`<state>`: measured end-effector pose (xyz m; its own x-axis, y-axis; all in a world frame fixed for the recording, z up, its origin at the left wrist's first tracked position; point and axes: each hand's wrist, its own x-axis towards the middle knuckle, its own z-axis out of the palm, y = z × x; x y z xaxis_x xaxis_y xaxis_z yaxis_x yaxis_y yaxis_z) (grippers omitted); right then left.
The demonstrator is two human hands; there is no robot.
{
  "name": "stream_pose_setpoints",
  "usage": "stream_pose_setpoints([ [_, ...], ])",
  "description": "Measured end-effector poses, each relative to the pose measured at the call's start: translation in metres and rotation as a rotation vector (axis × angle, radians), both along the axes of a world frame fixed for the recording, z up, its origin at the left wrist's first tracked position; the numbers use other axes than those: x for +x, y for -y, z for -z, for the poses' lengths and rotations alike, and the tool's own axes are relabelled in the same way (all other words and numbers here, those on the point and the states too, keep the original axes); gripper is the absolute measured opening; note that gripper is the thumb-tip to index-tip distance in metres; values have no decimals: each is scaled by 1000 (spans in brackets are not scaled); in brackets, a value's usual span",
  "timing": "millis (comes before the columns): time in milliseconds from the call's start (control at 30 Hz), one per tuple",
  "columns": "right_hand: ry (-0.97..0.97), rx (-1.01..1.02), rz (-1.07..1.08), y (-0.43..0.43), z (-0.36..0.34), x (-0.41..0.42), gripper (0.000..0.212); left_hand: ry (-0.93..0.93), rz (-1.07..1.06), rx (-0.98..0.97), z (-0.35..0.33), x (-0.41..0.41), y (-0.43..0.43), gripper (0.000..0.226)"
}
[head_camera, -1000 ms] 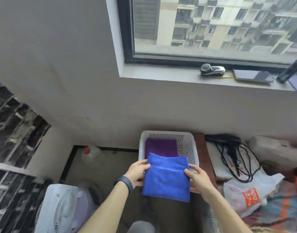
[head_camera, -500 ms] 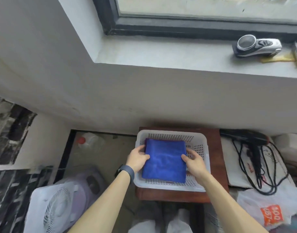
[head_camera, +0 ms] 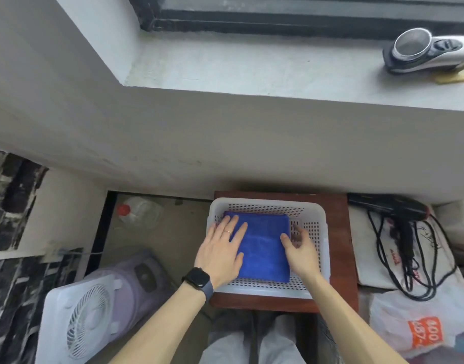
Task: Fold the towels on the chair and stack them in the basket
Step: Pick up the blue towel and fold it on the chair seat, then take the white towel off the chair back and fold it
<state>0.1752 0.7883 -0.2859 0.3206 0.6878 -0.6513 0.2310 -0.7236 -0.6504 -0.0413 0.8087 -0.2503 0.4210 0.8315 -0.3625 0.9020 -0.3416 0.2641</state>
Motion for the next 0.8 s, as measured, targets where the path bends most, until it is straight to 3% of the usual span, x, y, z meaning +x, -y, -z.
stream_pose_setpoints([
  [67, 295, 107, -139, 14, -2, -5, 63, -75, 175, 8, 8, 2, 0, 75],
  [133, 537, 265, -417, 29, -2, -13, 63, -140, 238, -33, 18, 0, -5, 84],
  [233, 641, 268, -828, 36, 8, -14, 71, -245, 298, -72, 31, -7, -16, 110],
  [300, 685, 169, -955, 29, 19, -4, 75, -288, 298, -84, 40, -9, -19, 120],
  [467, 721, 71, -1074, 14, 38, 12, 79, -395, 280, -99, 58, 2, -17, 137],
  [633, 722, 18, -1059, 19, 44, 4, 80, -498, 286, -109, 73, 8, -15, 137],
  [800, 685, -121, -1188, 7, 24, 2, 82, -578, 257, -140, 68, 13, -15, 138],
])
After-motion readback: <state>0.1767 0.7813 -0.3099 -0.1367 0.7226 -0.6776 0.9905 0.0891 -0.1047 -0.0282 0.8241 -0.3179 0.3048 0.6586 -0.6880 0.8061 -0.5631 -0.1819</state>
